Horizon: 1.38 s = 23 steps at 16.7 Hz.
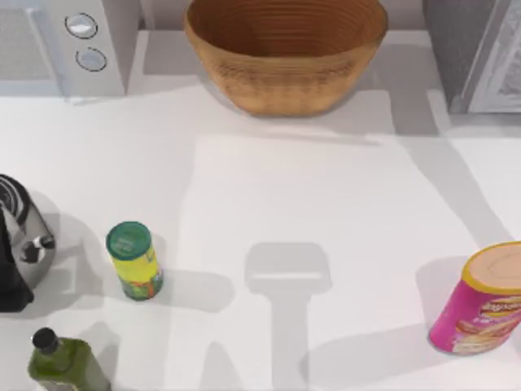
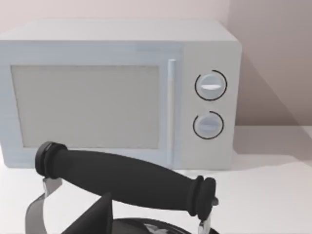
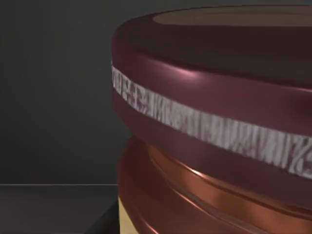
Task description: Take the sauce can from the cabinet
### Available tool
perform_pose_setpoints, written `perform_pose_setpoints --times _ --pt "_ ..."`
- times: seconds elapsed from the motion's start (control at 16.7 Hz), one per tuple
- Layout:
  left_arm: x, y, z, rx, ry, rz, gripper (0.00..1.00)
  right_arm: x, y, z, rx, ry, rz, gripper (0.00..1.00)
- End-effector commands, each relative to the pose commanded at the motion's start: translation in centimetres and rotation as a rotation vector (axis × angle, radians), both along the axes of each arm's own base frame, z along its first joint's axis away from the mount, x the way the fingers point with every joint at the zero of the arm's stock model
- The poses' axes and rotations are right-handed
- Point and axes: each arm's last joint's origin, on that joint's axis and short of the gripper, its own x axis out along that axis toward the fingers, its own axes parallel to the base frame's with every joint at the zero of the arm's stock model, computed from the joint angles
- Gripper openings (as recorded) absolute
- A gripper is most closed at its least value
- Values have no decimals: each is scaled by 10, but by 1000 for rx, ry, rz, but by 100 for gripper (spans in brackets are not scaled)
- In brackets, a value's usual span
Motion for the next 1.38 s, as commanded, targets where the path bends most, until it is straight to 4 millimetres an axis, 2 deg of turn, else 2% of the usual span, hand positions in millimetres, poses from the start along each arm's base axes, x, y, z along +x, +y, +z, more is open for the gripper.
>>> perform_pose_setpoints --times 0.18,0.3,0.72,0.9,1.02,1.14,1.26,1.38 --pt "0 0 0 0 0 0 100 -61 -7 17 0 -2 -5 0" --pt "0 0 0 0 0 0 100 -84 -11 21 -2 2 -6 0" --pt "0 0 0 0 0 0 100 -91 -15 23 5 -6 -9 0" --pt "0 0 0 0 0 0 100 -101 -26 19 17 -26 -5 0" --pt "0 0 0 0 0 0 100 -110 -37 9 23 -37 -2 0" --pt "0 0 0 0 0 0 100 -119 -48 -9 20 -37 -2 0" --pt "0 0 0 0 0 0 100 -126 -59 -38 10 -20 -3 0" --pt "0 0 0 0 0 0 100 -132 -69 -79 -4 13 -5 0"
